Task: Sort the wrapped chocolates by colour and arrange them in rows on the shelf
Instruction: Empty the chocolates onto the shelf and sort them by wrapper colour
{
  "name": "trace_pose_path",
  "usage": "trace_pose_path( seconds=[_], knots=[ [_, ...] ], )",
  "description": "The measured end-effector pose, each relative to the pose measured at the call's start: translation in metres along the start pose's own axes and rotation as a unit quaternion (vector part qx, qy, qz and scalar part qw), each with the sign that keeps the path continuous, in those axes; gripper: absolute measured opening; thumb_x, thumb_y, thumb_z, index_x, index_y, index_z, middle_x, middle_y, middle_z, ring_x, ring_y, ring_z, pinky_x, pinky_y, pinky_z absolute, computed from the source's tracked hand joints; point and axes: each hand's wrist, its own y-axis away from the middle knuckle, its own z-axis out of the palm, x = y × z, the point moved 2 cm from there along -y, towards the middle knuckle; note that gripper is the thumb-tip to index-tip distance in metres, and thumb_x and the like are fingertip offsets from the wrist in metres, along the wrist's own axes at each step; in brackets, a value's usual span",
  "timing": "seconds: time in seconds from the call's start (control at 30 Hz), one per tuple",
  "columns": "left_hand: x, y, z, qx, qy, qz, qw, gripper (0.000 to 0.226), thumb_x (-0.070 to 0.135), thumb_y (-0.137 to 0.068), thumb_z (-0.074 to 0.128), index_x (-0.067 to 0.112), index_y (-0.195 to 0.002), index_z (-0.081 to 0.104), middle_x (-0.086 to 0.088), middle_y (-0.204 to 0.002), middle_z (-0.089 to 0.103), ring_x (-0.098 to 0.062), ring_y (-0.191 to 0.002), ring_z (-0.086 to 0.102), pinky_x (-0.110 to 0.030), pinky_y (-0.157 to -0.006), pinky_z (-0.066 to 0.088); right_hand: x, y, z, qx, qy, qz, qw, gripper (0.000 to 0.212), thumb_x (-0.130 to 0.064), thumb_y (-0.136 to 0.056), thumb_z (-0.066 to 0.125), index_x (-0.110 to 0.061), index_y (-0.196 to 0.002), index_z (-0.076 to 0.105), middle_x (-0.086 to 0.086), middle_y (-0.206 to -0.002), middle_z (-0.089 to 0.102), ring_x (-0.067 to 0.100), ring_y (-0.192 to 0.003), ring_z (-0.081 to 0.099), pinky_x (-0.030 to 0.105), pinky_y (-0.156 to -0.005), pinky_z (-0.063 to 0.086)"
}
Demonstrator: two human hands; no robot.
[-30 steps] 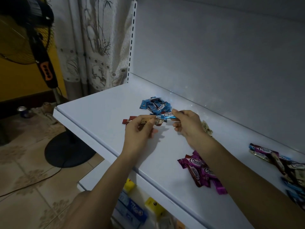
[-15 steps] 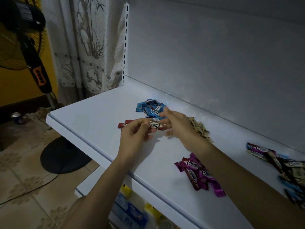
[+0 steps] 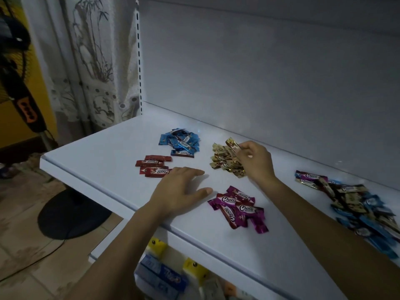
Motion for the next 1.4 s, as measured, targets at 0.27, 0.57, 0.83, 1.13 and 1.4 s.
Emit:
trace_pose_path(
  seconds=[0.27,0.57,0.83,1.13,1.4],
  knots=[
    [0.023,-0.007,-0.001,0.074,0.024,0.046,0.996,0.044,0.046,-0.094,0.052,0.022,-0.131,0.057,0.002,-0.133,0.058,-0.017,-0.122,0.047,-0.031,-0.095,0.037,0.009,0.02,-0.028,-0.103,0.102,-0.07,0.987,0.027,-0.032,-0.094,0.056,-0.022,-0.117,0.067,-0.001,-0.12,0.065,0.017,-0.111,0.058,0.032,-0.093,0.045],
    [0.134,-0.02,0.057,-0.008,0.049,0.197,0.979,0.055,0.039,-0.096,0.054,0.016,-0.144,0.041,-0.005,-0.148,0.042,-0.022,-0.135,0.035,-0.028,-0.108,0.027,0.051,0.09,-0.104,-0.013,0.148,-0.055,0.987,0.034,-0.039,-0.091,0.051,-0.015,-0.107,0.069,0.0,-0.109,0.068,0.018,-0.105,0.059,0.034,-0.093,0.044],
    [0.225,-0.024,0.139,-0.093,-0.022,0.301,0.949,0.073,0.048,-0.092,0.055,0.025,-0.152,0.021,-0.002,-0.157,0.026,-0.021,-0.143,0.023,-0.035,-0.114,0.021,0.143,0.145,-0.192,0.133,0.325,0.157,0.923,0.055,-0.044,-0.093,0.052,-0.016,-0.14,0.043,0.015,-0.144,0.043,0.032,-0.132,0.039,0.045,-0.109,0.032],
    [0.272,-0.05,0.193,-0.152,-0.123,0.272,0.942,0.124,0.089,-0.064,0.049,0.024,-0.154,-0.006,-0.002,-0.163,-0.007,-0.024,-0.149,-0.013,-0.053,-0.119,-0.005,0.183,0.109,-0.204,0.066,0.276,0.165,0.945,0.072,-0.067,-0.076,0.025,-0.027,-0.128,0.053,0.0,-0.128,0.057,0.022,-0.117,0.053,0.042,-0.099,0.043],
    [0.278,-0.096,0.207,-0.128,-0.125,0.257,0.95,0.108,0.082,-0.068,0.053,0.039,-0.153,0.001,0.003,-0.162,-0.011,-0.029,-0.148,-0.013,-0.061,-0.115,-0.003,0.187,0.112,-0.215,0.177,0.098,0.145,0.968,0.03,-0.033,-0.098,0.045,-0.017,-0.1,0.07,-0.002,-0.093,0.069,0.012,-0.082,0.061,0.022,-0.07,0.044]
  ],
)
